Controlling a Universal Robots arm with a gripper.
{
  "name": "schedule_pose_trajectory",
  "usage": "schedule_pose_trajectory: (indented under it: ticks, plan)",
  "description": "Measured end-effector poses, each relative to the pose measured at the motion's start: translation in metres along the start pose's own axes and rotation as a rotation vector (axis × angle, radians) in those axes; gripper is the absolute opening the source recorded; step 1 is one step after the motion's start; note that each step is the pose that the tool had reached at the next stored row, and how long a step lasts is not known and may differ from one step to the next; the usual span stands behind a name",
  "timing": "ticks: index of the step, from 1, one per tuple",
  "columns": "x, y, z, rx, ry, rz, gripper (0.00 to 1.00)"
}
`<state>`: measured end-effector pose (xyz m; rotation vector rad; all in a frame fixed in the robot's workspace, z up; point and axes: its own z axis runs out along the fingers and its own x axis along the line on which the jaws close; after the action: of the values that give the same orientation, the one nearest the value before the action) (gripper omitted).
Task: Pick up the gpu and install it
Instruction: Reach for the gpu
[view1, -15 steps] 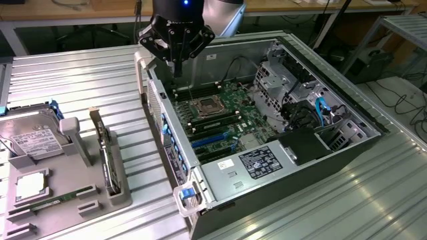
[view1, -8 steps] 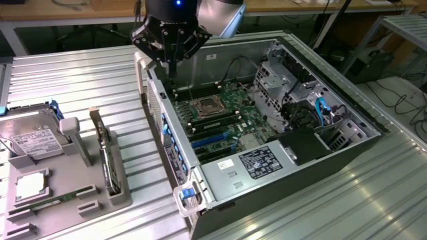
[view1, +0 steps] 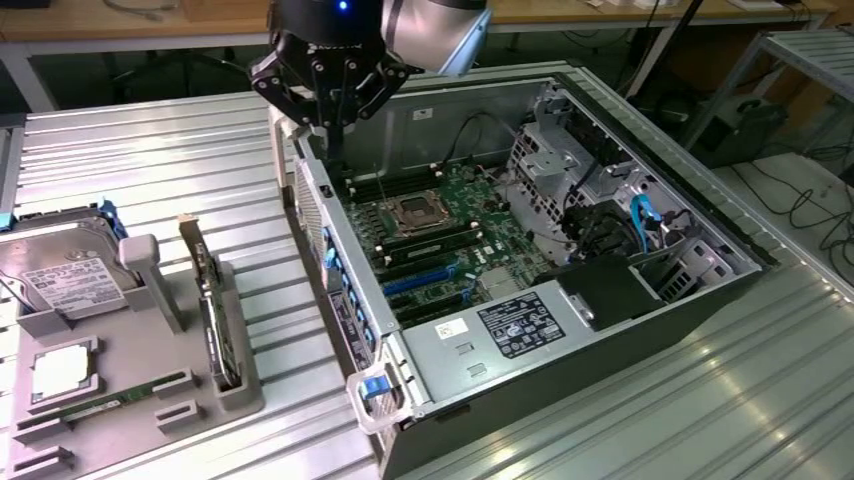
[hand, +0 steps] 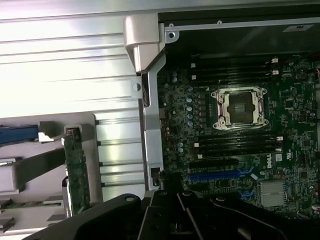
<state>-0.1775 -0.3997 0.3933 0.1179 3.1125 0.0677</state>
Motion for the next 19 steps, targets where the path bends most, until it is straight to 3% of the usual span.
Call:
schedule_pose_trajectory:
  ticks: [19]
  plan:
    - [0.017, -0.0027, -0.0005, 0.0, 0.0, 0.0, 0.11]
